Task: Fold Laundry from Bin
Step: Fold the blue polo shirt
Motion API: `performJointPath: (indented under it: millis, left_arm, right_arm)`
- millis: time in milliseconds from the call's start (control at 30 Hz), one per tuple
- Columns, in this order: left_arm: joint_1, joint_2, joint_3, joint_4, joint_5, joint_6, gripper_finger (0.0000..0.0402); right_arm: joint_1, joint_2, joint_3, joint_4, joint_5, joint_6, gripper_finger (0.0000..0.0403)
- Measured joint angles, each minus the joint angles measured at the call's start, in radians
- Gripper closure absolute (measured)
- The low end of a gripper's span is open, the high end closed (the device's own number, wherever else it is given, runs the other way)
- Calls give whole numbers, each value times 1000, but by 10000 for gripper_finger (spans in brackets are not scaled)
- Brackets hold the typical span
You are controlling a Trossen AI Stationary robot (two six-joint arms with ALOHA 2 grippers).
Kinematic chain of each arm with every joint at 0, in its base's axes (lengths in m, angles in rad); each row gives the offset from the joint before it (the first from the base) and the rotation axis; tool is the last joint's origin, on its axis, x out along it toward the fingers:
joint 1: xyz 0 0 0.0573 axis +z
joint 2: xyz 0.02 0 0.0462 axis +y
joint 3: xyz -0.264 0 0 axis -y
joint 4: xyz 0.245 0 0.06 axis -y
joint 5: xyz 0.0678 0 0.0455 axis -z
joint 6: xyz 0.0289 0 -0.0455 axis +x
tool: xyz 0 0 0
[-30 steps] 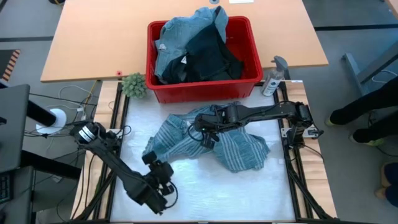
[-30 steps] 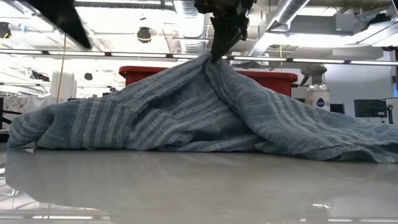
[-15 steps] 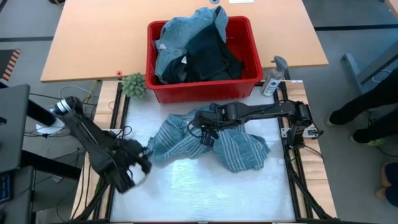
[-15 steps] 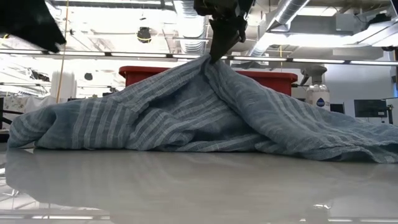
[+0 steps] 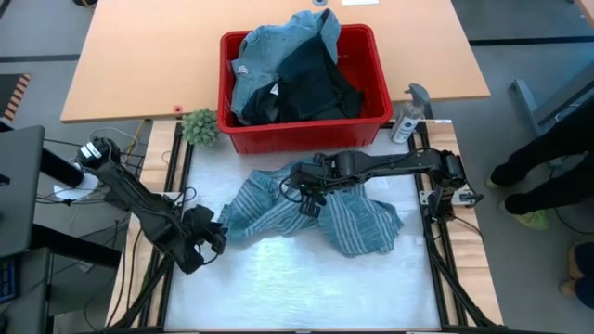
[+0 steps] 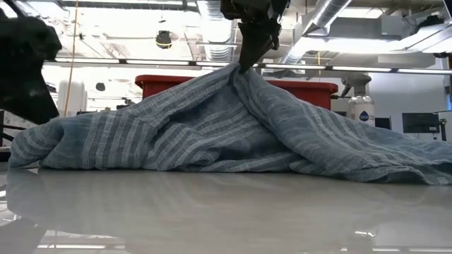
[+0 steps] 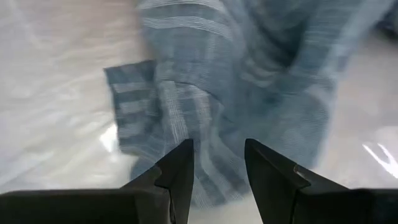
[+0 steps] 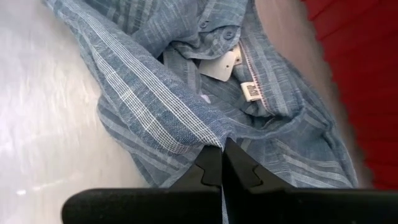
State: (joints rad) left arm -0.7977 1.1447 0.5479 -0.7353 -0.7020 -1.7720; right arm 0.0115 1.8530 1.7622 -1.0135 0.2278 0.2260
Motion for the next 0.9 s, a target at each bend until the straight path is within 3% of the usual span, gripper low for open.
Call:
performJointPath:
  millis: [300, 467, 567, 767, 900]
  left_arm:
    - [57, 110, -52, 115, 33, 18, 282]
    - [108, 160, -89, 251, 95, 73, 382]
    - [129, 165, -83, 279, 124, 67, 398]
    - [146, 107, 40, 240, 90, 64, 401]
    - [151, 77, 181, 103, 65, 79, 401]
  right_arm:
    - [-21, 0, 0, 11, -22, 0, 383]
    - [-21, 0, 0, 28, -23, 0, 383]
    - [-21, 0, 0, 28, -24, 0, 383]
    - [-21, 0, 0, 28, -24, 1, 383]
    - [-19, 0, 0, 27, -25, 2, 383]
